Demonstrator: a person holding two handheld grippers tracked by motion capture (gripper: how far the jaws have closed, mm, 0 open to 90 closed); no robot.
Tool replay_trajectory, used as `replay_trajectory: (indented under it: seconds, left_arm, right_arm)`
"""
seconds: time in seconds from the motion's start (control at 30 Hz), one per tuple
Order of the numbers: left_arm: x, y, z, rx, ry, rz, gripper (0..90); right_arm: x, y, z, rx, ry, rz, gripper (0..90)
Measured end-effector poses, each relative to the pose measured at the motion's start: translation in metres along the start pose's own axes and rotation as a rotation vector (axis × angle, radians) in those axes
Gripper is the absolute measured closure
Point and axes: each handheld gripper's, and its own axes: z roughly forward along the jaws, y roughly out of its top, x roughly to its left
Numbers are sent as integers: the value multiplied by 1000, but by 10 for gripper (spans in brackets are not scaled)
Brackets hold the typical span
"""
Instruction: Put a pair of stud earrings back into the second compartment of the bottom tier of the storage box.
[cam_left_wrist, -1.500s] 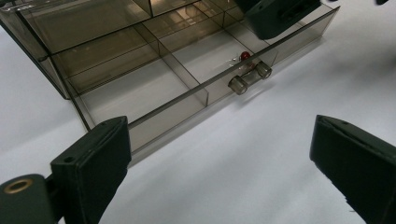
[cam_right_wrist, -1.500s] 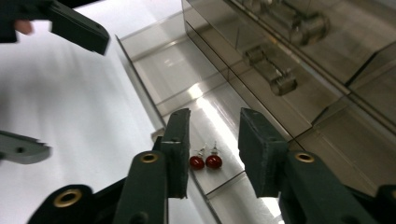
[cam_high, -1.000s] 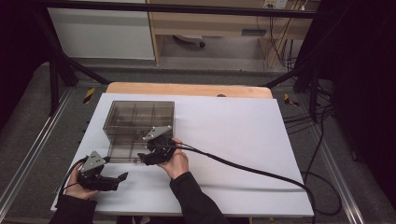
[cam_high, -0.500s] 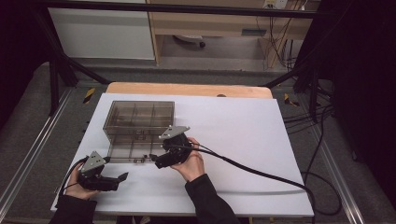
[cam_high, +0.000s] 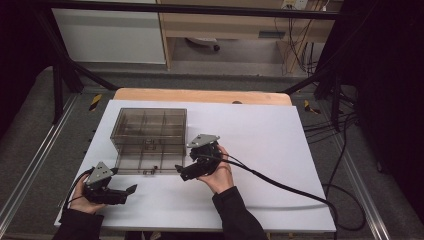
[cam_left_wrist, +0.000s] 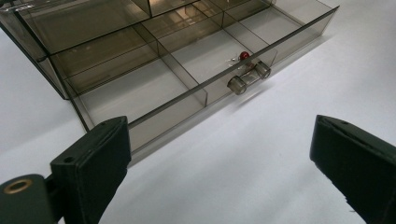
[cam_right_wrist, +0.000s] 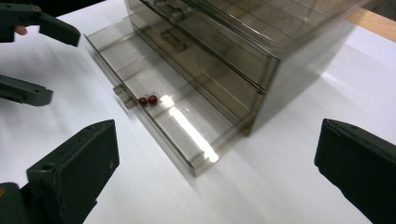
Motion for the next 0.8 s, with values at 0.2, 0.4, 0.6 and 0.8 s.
replay_trajectory:
  seconds: [0.2, 0.4, 0.6, 0.8]
  left_arm:
    - [0, 0, 0, 0, 0, 0, 54]
    - [0, 0, 0, 2, -2, 1, 54]
    - [0, 0, 1, 5, -4, 2, 56]
    - [0, 0, 1, 5, -7, 0, 60]
  right_arm:
    - [-16, -13, -11, 2, -18, 21, 3]
    - [-35, -27, -23, -2, -23, 54, 3]
    - [-50, -43, -36, -15, -31, 89, 3]
    - [-66, -62, -52, -31, -46, 106, 3]
